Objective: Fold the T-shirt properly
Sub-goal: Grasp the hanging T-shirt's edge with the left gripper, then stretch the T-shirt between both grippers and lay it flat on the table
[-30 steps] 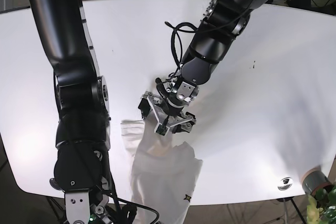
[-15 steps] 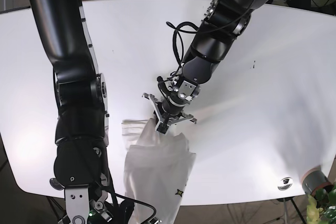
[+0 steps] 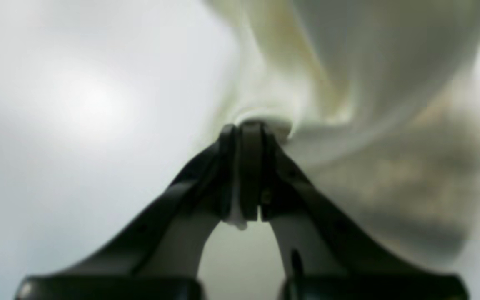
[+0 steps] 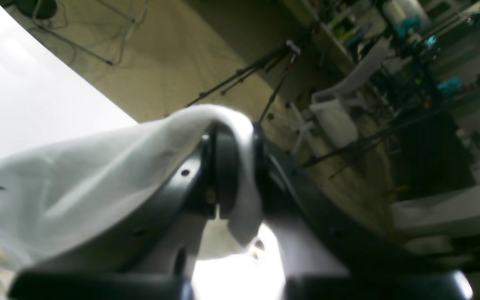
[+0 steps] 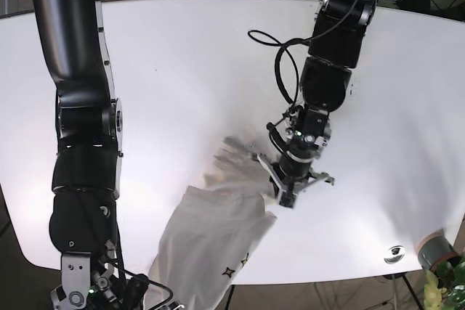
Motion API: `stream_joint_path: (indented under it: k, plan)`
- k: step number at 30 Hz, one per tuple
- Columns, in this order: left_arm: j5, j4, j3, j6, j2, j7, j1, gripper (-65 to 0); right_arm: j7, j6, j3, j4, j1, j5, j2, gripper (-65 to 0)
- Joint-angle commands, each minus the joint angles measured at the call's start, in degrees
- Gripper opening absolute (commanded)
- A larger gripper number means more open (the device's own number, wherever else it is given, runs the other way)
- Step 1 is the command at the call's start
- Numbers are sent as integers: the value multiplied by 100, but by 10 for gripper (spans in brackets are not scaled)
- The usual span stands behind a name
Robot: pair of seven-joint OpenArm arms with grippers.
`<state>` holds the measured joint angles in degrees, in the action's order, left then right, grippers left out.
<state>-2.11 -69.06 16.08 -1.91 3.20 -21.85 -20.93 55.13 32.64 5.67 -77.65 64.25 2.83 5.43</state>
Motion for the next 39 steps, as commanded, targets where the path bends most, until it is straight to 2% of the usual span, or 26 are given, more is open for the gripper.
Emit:
stream_joint_path:
  k: [1,8,12,15,23,26,30,39]
  plan:
    - [-22,-501,-311,46,159,-79,-109,-650,-208,-95,-352,112,322,55,85,-631]
    - [-57,-1002,-1797,1163,326,-844,-690,-650,-533,-86,-783,1105,797,3,244,-631]
    - [-66,-1002,-2447,1637,344,-1152,-1191,-650,-647,-86,-1055,1519,991,47,279,-631]
    - [-22,-993,-2790,1840,669,-1477,-1613,-650,-647,-86,-1336,1624,1055,55,279,-631]
    - [-22,-1002,-3080,2218,1179,-2066,-2738,-650,-612,-95,-1407,1615,1055,47,446,-631]
    - [-22,-967,-3247,2297,1311,-2163,-2984,-650,-612,-95,-1741,1615,929,47,578,-631]
    - [-22,-984,-3309,2358,1407,-2180,-3002,-650,-595,-95,-2084,1615,577,20,630,-631]
    - [-22,-1090,-3326,2358,1478,-2180,-2246,-650,-480,-25,-2972,1439,-697,-32,639,-631]
